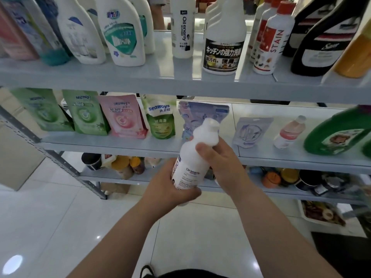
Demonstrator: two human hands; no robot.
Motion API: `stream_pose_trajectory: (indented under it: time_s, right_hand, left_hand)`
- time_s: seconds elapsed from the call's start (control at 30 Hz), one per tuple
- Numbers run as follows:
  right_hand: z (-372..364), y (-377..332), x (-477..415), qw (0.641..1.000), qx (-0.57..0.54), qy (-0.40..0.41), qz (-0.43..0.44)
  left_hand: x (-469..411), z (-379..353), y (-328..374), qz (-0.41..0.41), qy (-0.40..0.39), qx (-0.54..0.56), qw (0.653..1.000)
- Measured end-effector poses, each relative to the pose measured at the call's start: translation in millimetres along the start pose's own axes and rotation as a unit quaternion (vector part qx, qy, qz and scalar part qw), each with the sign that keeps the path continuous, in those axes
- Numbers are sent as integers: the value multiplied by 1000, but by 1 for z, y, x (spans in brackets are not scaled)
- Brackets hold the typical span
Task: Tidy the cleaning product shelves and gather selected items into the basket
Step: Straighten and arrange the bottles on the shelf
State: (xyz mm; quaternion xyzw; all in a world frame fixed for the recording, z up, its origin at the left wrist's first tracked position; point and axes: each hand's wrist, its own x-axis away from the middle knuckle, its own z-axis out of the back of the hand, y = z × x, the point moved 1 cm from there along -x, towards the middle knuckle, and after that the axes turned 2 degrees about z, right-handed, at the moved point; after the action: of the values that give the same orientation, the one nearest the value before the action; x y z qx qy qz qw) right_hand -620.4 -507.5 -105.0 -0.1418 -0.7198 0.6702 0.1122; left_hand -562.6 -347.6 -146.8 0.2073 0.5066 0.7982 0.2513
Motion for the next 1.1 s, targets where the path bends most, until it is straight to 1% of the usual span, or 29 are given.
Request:
stream_pose_trajectory:
  time_s: [0.07, 0.1, 0.2, 0.27, 0.33, 0.4, 0.43, 0.5, 0.57, 0.6, 0.67, 0.7, 0.77, 0.83, 0.93, 1.0, 1.07, 1.1]
  right_hand:
    - [-5, -8, -9, 992, 105, 62, 26]
    - [-7, -11, -14, 985, 147, 80, 45]
    - [-19, -22, -24, 959, 259, 88, 67]
    - [-30, -29, -33, 938, 332, 80, 61]
    - [-43, -36, -45, 906, 414, 71, 43]
    - [-54, -40, -56, 857, 511, 63, 31]
    - [-60, -43, -59, 838, 540, 63, 34]
    - [-73, -51, -62, 824, 558, 61, 78]
    - [-88, -60, -61, 813, 560, 58, 148]
    - [-94, -64, -61, 811, 556, 56, 175]
    - [-106, -73, -62, 809, 546, 42, 212]
    - [-111, -76, -63, 808, 545, 32, 222]
    - [-122, -79, -66, 809, 538, 23, 235]
    - [-132, -80, -69, 821, 513, 37, 246]
    - [-147, -77, -70, 873, 413, 82, 246]
    - [-156, -70, -67, 915, 320, 109, 218]
    - [-163, -56, -64, 955, 205, 100, 191]
    - [-165, -48, -62, 964, 166, 91, 184]
  left_hand:
    - [-2, 17, -10, 12, 48, -41, 998]
    - [-3, 26, -15, 14, 61, -57, 996]
    - [-10, 52, -28, 1, 97, -105, 990]
    - [-17, 68, -34, -35, 126, -180, 975]
    - [-21, 83, -38, -67, 148, -244, 956]
    - [-26, 100, -42, -94, 153, -278, 944]
    - [-27, 109, -43, -101, 147, -281, 943]
    - [-29, 126, -43, -88, 103, -243, 961]
    - [-31, 141, -43, -63, 22, -161, 985]
    - [-31, 147, -44, -52, -24, -120, 991]
    - [-29, 157, -48, -42, -100, -65, 992]
    - [-28, 160, -49, -39, -124, -50, 990]
    - [-28, 167, -53, -38, -148, -24, 988]
    - [-29, 174, -56, -42, -158, -6, 987]
    - [-32, 183, -57, -50, -161, 45, 985]
    - [-32, 185, -55, -52, -151, 113, 981]
    - [-33, 187, -49, -50, -132, 193, 971]
    - [-35, 187, -45, -47, -120, 216, 968]
